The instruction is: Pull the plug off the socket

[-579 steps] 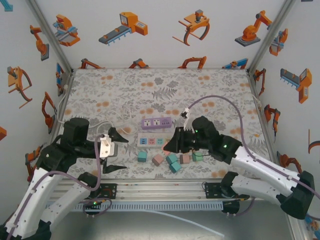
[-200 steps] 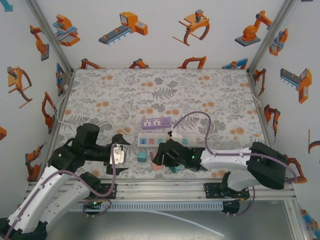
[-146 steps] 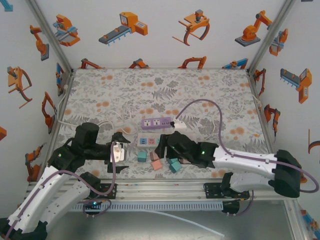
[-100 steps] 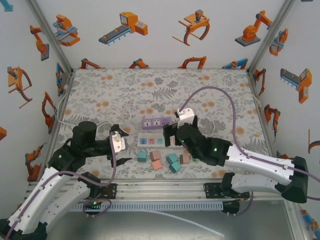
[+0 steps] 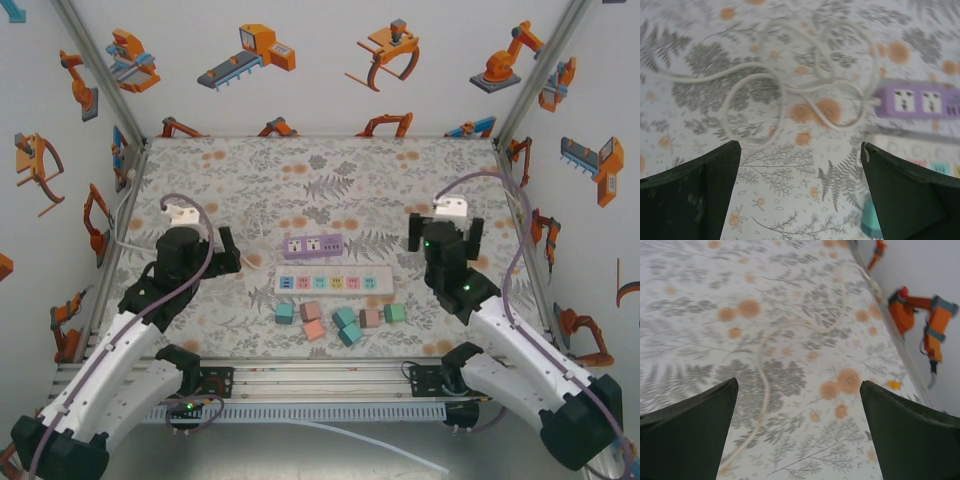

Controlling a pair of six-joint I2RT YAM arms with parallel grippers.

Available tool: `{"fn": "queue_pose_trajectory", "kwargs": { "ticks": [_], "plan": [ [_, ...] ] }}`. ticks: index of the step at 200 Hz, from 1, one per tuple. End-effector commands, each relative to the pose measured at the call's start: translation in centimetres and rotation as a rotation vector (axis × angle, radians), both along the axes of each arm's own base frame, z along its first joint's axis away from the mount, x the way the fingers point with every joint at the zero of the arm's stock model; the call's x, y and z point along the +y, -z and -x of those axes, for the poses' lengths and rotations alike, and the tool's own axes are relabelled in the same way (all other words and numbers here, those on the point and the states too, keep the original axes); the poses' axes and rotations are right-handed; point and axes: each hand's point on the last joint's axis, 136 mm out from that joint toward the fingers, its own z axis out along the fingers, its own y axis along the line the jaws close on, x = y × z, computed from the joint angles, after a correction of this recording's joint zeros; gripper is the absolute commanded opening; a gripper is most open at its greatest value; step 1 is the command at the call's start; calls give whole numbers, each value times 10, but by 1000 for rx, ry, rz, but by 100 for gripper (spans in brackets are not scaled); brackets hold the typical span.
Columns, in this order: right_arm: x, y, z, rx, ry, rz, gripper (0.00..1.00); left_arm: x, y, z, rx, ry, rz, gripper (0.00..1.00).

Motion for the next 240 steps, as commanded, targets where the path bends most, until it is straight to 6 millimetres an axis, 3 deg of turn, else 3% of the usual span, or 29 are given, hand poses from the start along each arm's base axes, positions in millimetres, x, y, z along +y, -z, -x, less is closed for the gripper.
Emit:
{"fn": "queue_pose_trajectory", "kwargs": {
  "ticks": [1,30,68,95,110,122,130,135,156,180,194,201,207,240],
  "plan": [
    [-24,22,-8,1,44,-98,100,39,11,-9,-46,-263,59,97],
    [-56,62,-18,55,120,-118,100,66,20,-17,-55,-339,-122,97],
    [-65,105,-48,76,105,-153,99,80,29,-31,-72,-327,-274,97],
    [-52,103,-81,32,-10,-107,99,70,28,-49,-183,-187,-328,97],
    [-53,115,-91,17,-19,-111,99,63,34,-55,-238,-112,-340,97],
    [-50,115,-87,-3,-48,-135,99,61,43,-59,-233,-59,-332,97],
    [-45,128,-81,-25,-93,-136,99,60,47,-62,-245,-35,-312,97],
    [-45,118,-79,-83,-101,-133,99,59,50,-65,-251,-24,-292,97],
    [-44,122,-76,-69,-115,-150,100,61,62,-78,-272,11,-213,97],
    [-60,123,-77,-42,-5,-153,99,57,71,-99,-272,60,-152,97],
    [-59,123,-78,-45,-15,-152,99,52,98,-107,-225,100,-140,97],
    [-59,124,-79,-44,-17,-150,99,45,92,-114,-279,143,-129,97],
    [-58,123,-79,-44,-21,-151,99,41,99,-113,-226,178,-121,97],
    [-57,123,-80,-42,-26,-151,99,46,100,-119,-164,147,-137,97]
  ]
}}
